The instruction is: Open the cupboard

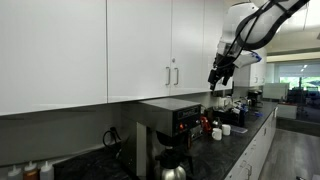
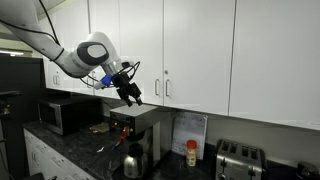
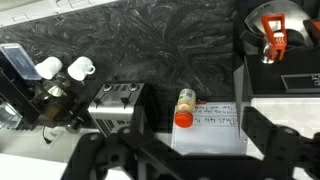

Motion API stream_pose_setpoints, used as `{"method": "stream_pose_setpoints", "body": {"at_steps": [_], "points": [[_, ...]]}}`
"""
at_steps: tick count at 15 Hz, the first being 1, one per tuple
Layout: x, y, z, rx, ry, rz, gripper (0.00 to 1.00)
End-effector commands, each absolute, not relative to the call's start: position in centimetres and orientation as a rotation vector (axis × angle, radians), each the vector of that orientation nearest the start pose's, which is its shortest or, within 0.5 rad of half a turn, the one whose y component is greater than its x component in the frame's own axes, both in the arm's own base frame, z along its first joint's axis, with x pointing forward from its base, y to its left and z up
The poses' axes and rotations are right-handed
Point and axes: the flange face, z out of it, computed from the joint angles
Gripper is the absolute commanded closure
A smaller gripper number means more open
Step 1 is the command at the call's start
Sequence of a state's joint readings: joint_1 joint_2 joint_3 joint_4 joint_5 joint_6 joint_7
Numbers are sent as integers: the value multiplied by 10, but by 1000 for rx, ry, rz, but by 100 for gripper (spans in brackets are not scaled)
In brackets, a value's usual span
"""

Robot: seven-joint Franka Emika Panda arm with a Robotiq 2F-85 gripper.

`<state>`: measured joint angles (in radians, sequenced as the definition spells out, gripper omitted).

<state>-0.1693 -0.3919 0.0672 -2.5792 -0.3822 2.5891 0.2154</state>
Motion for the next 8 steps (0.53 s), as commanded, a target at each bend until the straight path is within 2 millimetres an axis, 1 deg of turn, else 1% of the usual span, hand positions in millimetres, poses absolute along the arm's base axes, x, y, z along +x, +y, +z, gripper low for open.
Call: {"method": "stream_pose_setpoints", "body": {"at_steps": [1,4,8], "points": [[477,-30,438,-3355,4,-732,0],[504,-25,452,-3371,-46,-755,0],[539,-26,476,-3374,-57,-850,0]]}}
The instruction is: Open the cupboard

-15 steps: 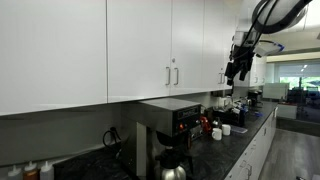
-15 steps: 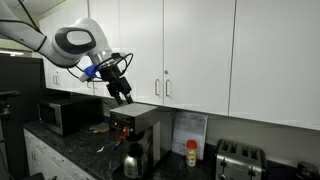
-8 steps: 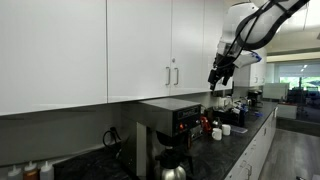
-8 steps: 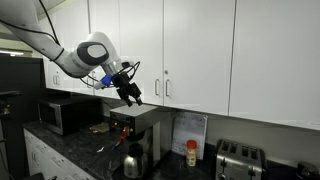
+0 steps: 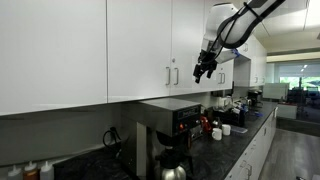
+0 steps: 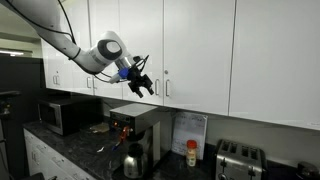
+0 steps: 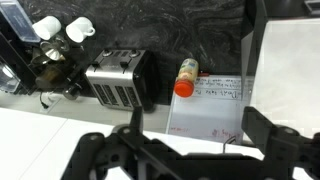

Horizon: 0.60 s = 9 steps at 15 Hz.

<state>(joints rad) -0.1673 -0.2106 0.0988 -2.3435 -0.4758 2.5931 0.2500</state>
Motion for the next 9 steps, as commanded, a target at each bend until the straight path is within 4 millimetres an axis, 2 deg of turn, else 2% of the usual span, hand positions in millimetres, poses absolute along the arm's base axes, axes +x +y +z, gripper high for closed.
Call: {"method": "stream_pose_setpoints", "body": {"at_steps": [1,9], "points": [[547,-26,481,-3375,-57,-866,0],[604,-22,513,-3375,8,-955,0]]}}
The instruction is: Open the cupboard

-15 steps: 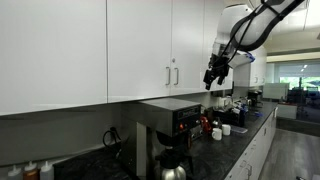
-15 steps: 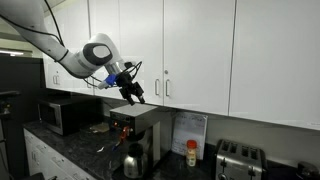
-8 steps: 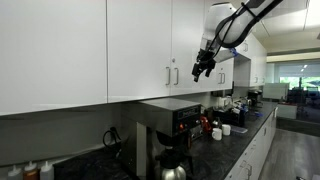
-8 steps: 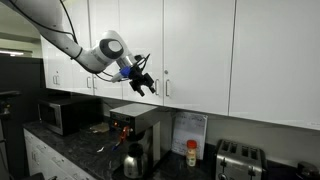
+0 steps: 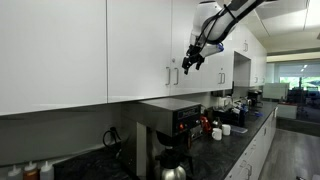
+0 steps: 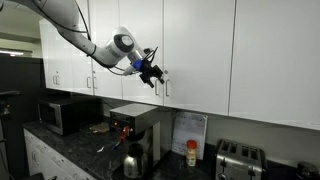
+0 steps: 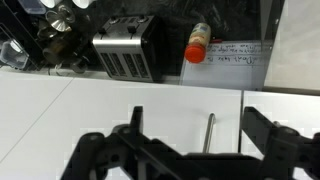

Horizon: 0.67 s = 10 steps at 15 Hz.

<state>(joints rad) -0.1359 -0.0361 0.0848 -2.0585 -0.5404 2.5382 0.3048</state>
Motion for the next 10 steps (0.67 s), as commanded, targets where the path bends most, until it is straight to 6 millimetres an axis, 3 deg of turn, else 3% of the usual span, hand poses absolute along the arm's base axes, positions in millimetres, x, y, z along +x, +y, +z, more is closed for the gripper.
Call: {"method": "stream_pose_setpoints", "body": {"at_steps": [1,10], "points": [[609,-22,516,-3369,19,-974,0],[637,-21,513,-3341,200,-1097,0]]}}
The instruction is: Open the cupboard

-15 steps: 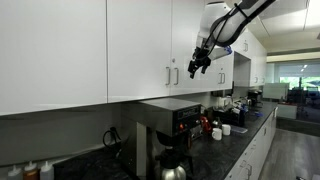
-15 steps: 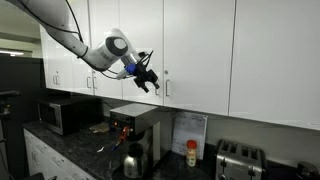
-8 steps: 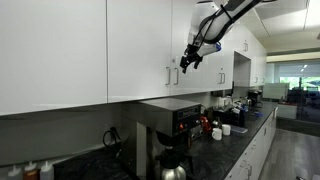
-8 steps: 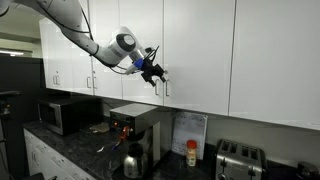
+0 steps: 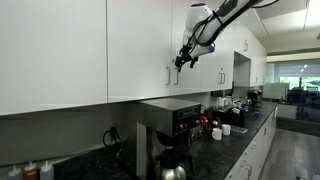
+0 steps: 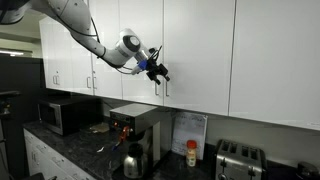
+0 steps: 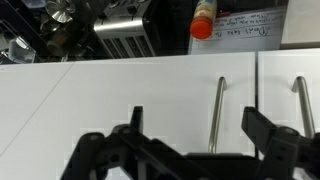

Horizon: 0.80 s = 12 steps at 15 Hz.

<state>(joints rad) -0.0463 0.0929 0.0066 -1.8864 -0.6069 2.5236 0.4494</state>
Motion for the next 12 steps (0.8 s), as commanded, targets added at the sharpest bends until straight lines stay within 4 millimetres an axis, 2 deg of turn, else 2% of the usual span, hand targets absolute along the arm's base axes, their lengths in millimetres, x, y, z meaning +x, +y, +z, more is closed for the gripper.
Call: {"method": "stream_pose_setpoints", "body": {"at_steps": [1,12], "points": [[638,-21,512,-3344,214,-1104,0],[636,-1,498,-3331,304,-1227,0]]}}
